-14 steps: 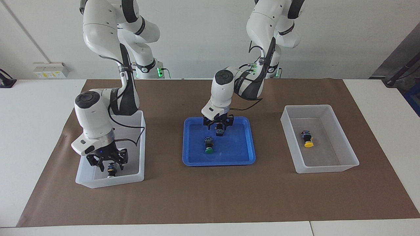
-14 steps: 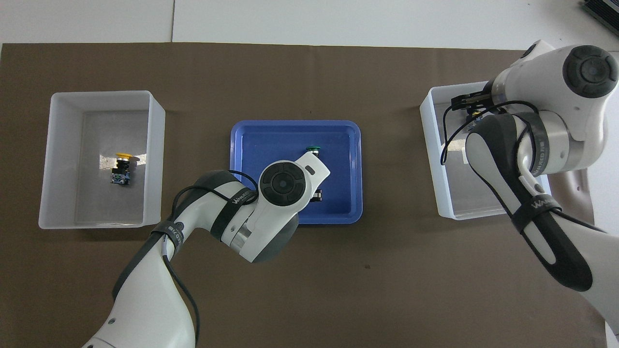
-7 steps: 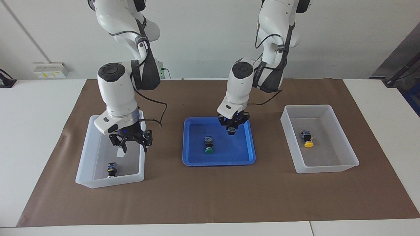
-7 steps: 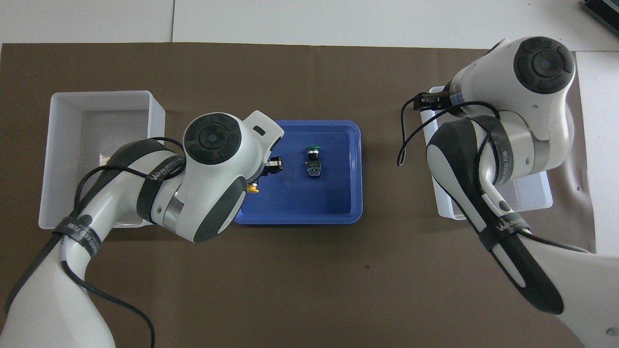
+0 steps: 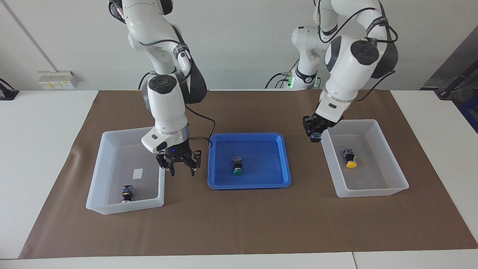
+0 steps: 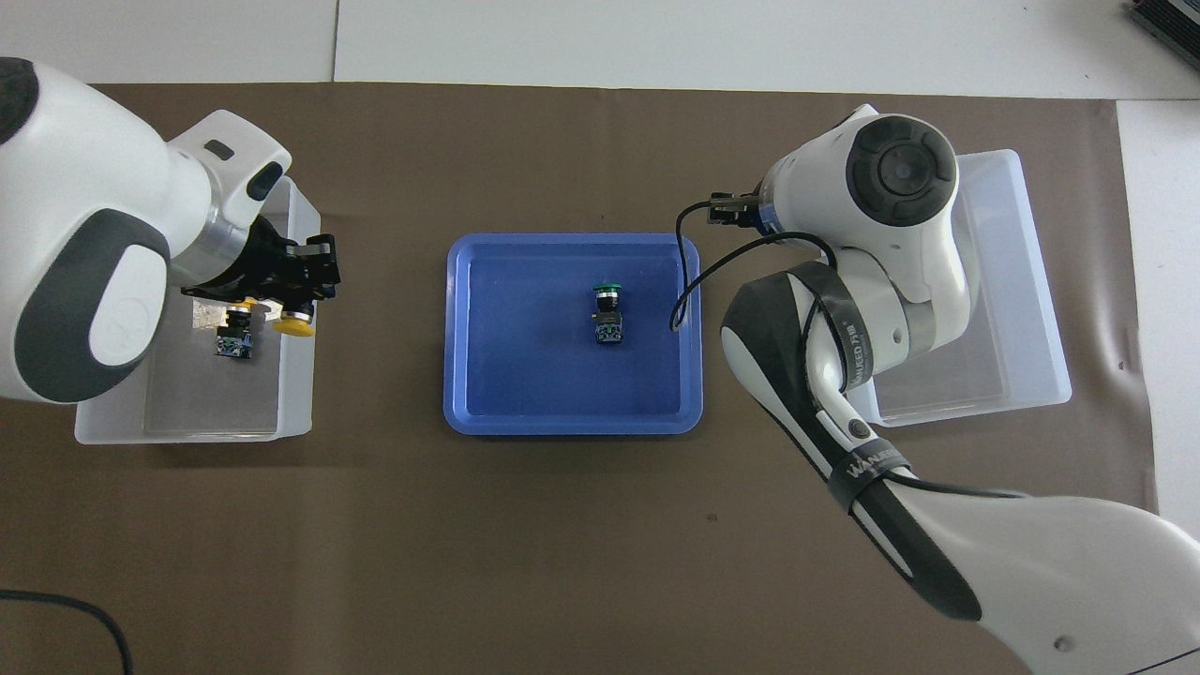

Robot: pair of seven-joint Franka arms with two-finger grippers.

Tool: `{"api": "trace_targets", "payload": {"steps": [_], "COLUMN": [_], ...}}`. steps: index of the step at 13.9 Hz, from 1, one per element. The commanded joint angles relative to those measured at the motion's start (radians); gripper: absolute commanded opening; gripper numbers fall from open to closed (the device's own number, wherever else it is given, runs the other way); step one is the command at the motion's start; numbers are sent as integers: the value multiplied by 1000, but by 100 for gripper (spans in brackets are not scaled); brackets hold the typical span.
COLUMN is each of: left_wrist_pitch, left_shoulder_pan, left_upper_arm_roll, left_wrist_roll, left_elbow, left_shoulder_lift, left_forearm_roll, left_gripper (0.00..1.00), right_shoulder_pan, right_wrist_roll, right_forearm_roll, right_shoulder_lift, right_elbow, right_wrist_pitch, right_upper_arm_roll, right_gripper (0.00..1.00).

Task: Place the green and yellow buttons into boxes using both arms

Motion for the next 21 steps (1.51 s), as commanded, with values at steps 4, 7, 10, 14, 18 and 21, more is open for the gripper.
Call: {"api": "trace_targets", "payload": {"steps": [4,7,10,14,18,21], "left_wrist_pitch": [112,310,485,585,624,632], "left_shoulder_pan": [239,267,265,285,285,284], "left_upper_arm_roll": [-9,-3,-3,-3,-5,-5], "left_wrist_roll": [355,408,411,524,540,544], "left_elbow": [-171,-344,-473,-518,-538,-541], "left_shoulder_lift": [-69,-103,-109,-59,-40,-37], "left_forearm_roll": [-22,-21,-12,-10,-10,-10], "left_gripper": [0,0,0,0,0,50], "right_shoulder_pan": [99,136,151,177,194,197], "right_wrist_roll": [82,98,170,242,257,257], "right_forearm_roll": [-15,-38,-90,-124,-127,-128], "right_shoulder_lift": [56,108,146,168,166,151], "right_elbow": [-1,-15,-12,-11,-47,-95], "right_wrist_pitch": [75,157,208,207,204,210], "right_upper_arm_roll": [1,1,1,0,1,1], "right_gripper": [71,72,72,71,71,71]}}
